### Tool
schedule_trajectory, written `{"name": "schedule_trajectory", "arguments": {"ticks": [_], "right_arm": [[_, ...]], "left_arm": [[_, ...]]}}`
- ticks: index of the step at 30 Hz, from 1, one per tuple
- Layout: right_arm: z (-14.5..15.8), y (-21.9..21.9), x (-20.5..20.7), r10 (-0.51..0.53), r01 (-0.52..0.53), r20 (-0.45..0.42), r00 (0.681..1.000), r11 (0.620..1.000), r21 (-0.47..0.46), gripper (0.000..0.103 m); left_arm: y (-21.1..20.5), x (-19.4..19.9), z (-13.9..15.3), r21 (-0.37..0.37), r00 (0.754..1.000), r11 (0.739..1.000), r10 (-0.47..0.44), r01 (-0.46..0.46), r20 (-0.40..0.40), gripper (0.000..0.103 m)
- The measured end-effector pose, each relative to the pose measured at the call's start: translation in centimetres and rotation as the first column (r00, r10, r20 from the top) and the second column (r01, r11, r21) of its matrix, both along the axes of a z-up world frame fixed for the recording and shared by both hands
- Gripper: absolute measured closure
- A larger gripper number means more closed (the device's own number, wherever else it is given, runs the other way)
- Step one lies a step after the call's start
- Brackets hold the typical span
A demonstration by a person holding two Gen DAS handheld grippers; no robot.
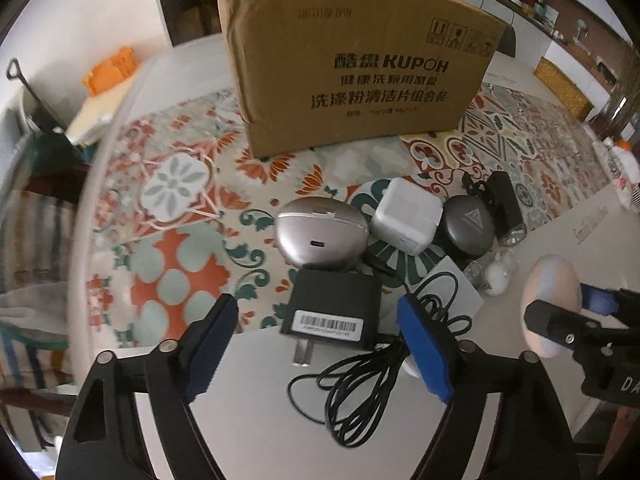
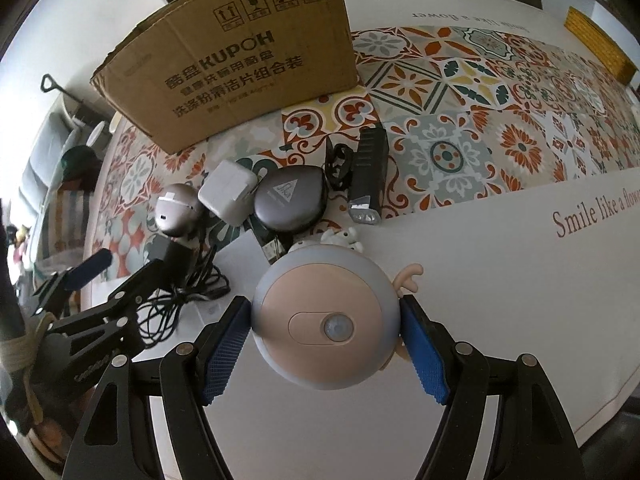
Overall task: Organize rigid objects
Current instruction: 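Grasp the black power adapter with the left tool while the right holds the night light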
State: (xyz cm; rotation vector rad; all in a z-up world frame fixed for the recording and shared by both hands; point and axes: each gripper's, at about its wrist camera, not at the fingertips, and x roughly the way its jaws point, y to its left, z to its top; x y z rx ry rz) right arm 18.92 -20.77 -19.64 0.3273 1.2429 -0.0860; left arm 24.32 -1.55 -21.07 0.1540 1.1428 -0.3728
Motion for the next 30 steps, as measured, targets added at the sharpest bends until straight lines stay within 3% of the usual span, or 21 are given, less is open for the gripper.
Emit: {"name": "schedule_trajectory", "arguments": {"ticks": [13,19,30], "right_arm": [[-0.8,0.7,0.5,-0.020,0.019,-0.019,1.000,1.000,-0.017,0.029],[-1.0,0.9,0.5,-0.014,0.014,-0.021,1.000,1.000,-0.022,0.029],[0.6,1.1,0.0,0.026,-0.025,0.037,0.999,0.999,-0.046,0.029]], "left_arm": [[0.2,1.3,-2.4,-0.097,0.995,0.995,-0.001,-0.009,-0.103,0.044],[0.4,1.2,-2.3,-0.110,0.996,0.994,0.015,-0.025,-0.090,0.046],[0.7,-1.0,0.6,-0.089,0.999,0.995,0.036,-0.035,0.009,0.048]]}}
